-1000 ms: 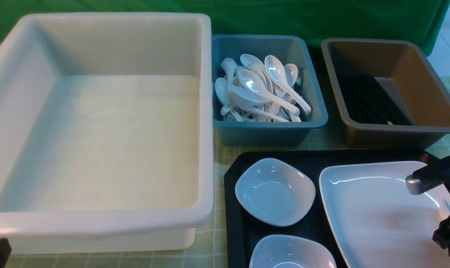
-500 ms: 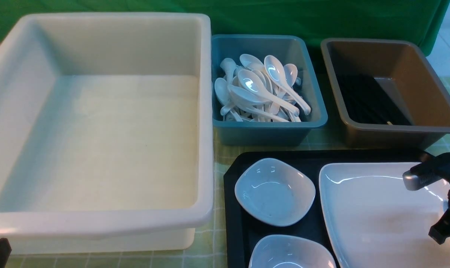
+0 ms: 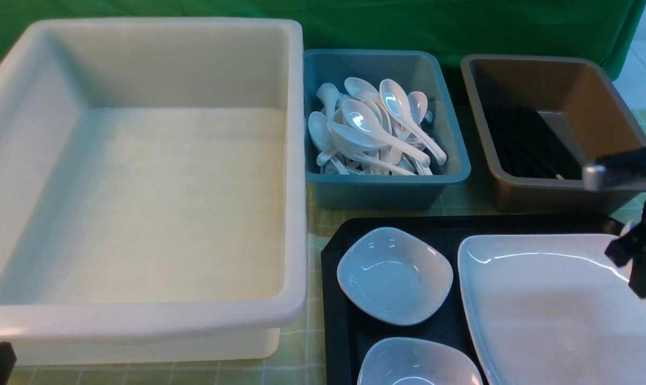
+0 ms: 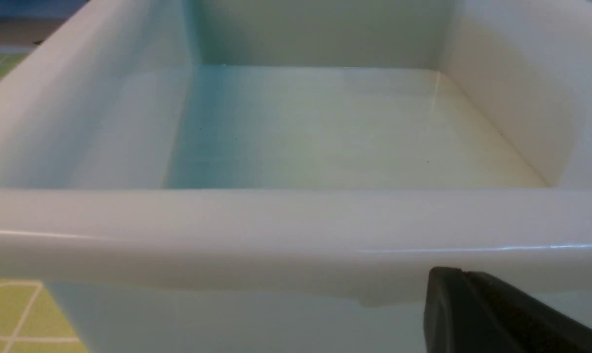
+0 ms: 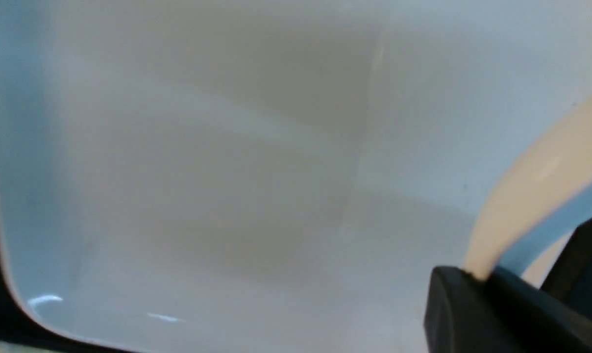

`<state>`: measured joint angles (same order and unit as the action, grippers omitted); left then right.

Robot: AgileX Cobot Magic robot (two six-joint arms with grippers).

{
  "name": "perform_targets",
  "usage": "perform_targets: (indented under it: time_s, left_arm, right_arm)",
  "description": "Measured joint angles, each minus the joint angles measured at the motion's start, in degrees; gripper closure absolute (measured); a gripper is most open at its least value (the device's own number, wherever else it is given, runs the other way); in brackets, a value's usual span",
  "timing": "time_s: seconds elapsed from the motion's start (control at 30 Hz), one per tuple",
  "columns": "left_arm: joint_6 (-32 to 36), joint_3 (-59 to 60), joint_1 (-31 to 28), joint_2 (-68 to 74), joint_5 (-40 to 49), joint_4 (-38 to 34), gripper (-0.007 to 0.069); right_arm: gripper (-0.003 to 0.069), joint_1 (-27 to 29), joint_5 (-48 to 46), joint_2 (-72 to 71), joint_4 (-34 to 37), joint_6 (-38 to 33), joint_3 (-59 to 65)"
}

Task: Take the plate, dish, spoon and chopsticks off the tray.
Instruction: Use the right arm to put the soup spoon into the small storage box in the middle

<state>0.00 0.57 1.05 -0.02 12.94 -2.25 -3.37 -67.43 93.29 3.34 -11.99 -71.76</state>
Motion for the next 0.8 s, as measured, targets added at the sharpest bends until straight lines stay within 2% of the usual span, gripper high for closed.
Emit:
perform_targets:
  time_s: [0.2, 0.33, 0.53, 0.67, 0.8]
  left_arm:
    - [0.0, 0.0, 0.0, 0.0, 0.0, 0.0, 0.0626]
    - [0.0, 0.0, 0.0, 0.0, 0.0, 0.04, 0.0626]
    - [0.0, 0.0, 0.0, 0.0, 0.0, 0.04, 0.0626]
    - [0.0, 0.0, 0.0, 0.0, 0.0, 0.04, 0.0626]
    - [0.0, 0.0, 0.0, 0.0, 0.0, 0.04, 0.0626]
  right_arm:
    - [0.0639, -6.51, 8.33, -0.57, 5.61, -1.43, -11.4]
    - [0.0639, -13.27, 14.45, 8.05, 6.33, -2.66, -23.97]
    - [0.0612, -17.31, 25.27, 23.45, 6.27, -4.84, -38.47]
    - [0.0524, -18.29, 30.63, 29.99, 6.22, -4.9, -44.03]
    - [0.0332, -18.36, 27.92, 32.87, 6.09, -4.16, -45.13]
